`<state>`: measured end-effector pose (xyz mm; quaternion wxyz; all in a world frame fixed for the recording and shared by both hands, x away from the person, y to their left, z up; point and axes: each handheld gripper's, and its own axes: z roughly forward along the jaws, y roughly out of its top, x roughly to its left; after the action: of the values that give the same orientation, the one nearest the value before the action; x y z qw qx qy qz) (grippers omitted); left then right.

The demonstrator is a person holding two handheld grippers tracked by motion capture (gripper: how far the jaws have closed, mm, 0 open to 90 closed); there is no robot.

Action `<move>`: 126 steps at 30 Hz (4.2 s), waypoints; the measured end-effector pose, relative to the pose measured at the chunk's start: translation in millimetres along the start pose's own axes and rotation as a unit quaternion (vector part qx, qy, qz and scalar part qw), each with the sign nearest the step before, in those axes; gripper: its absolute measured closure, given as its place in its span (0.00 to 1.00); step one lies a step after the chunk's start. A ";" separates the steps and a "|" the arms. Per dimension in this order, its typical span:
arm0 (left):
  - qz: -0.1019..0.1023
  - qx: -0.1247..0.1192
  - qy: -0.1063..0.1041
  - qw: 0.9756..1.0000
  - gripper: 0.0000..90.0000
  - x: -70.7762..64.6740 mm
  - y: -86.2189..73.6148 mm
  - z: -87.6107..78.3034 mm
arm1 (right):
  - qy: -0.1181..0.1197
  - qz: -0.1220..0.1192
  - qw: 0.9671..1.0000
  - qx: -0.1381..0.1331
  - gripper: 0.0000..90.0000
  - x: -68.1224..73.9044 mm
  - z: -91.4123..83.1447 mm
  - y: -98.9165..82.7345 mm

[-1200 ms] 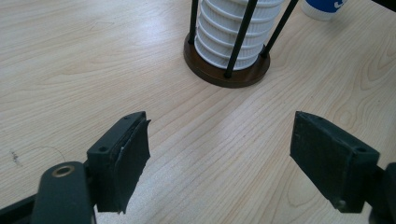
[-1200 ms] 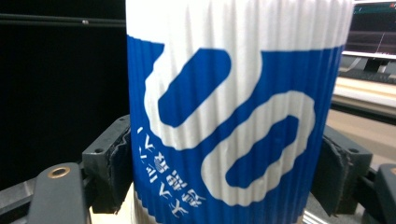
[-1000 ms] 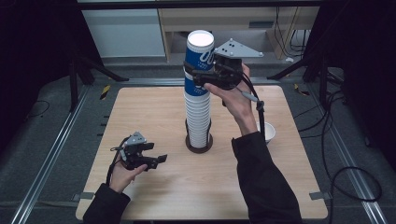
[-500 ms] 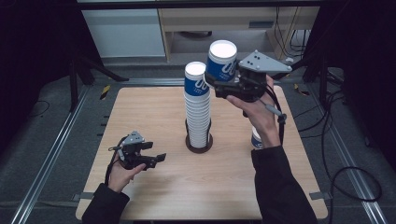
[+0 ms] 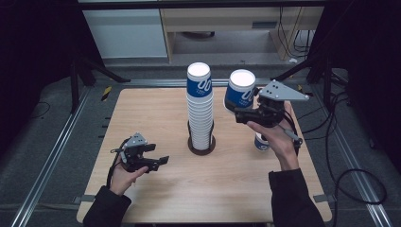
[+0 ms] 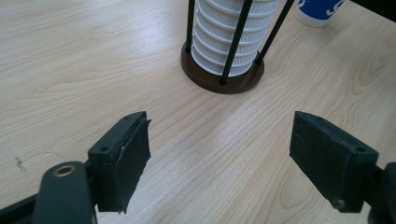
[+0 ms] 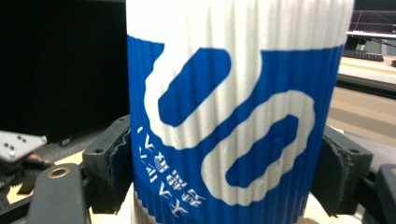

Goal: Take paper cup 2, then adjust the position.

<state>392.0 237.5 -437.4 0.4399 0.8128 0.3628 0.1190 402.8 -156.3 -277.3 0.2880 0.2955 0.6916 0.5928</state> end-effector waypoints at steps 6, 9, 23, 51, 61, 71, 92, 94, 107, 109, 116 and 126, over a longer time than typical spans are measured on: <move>0.000 -0.001 -0.002 1.000 0.22 -0.5 0.6 -1.2 | 0.009 0.007 1.000 0.019 0.23 -0.7 -0.7 -21.4; 0.001 -0.001 -0.003 1.000 0.22 -1.0 0.4 -0.7 | 0.012 0.009 1.000 0.028 0.23 -1.5 -0.5 -31.4; 0.005 0.004 -0.015 1.000 0.22 -2.6 0.5 -0.7 | 0.035 0.013 0.996 0.080 0.23 1.1 0.8 -80.0; 0.040 0.003 -0.044 0.998 0.22 -22.2 9.5 -7.8 | 0.116 -0.060 0.977 0.168 0.23 35.9 18.4 -123.6; 0.061 0.011 -0.073 0.995 0.22 -34.5 11.5 -4.7 | 0.174 -0.081 0.961 0.198 0.23 54.4 34.3 -140.1; 0.077 0.014 -0.096 0.992 0.22 -44.9 13.2 -2.3 | 0.227 -0.113 0.943 0.218 0.23 75.3 50.5 -151.0; 0.095 0.028 -0.125 0.987 0.20 -62.3 14.5 8.8 | 0.273 -0.143 0.922 0.236 0.23 102.0 71.5 -165.5; 0.097 0.030 -0.126 0.987 0.20 -63.3 14.3 10.6 | 0.280 -0.144 0.920 0.233 0.23 105.5 73.4 -166.2; 0.102 0.044 -0.133 0.985 0.22 -68.9 13.4 17.2 | 0.301 -0.163 0.911 0.231 0.23 120.8 79.7 -169.7; 0.102 0.045 -0.135 0.985 0.22 -69.6 13.3 17.9 | 0.303 -0.165 0.910 0.228 0.23 122.2 80.0 -169.3; 0.105 0.054 -0.142 0.983 0.27 -72.6 12.4 20.4 | 0.308 -0.171 0.908 0.228 0.23 125.5 80.2 -169.3; 0.103 0.054 -0.142 0.983 0.28 -71.8 12.6 18.7 | 0.306 -0.162 0.910 0.226 0.16 126.0 81.4 -170.4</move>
<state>356.8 171.4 -429.2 0.4277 0.8772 0.2167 0.0268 369.3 -29.8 -462.8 0.0797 0.0402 0.8998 0.4270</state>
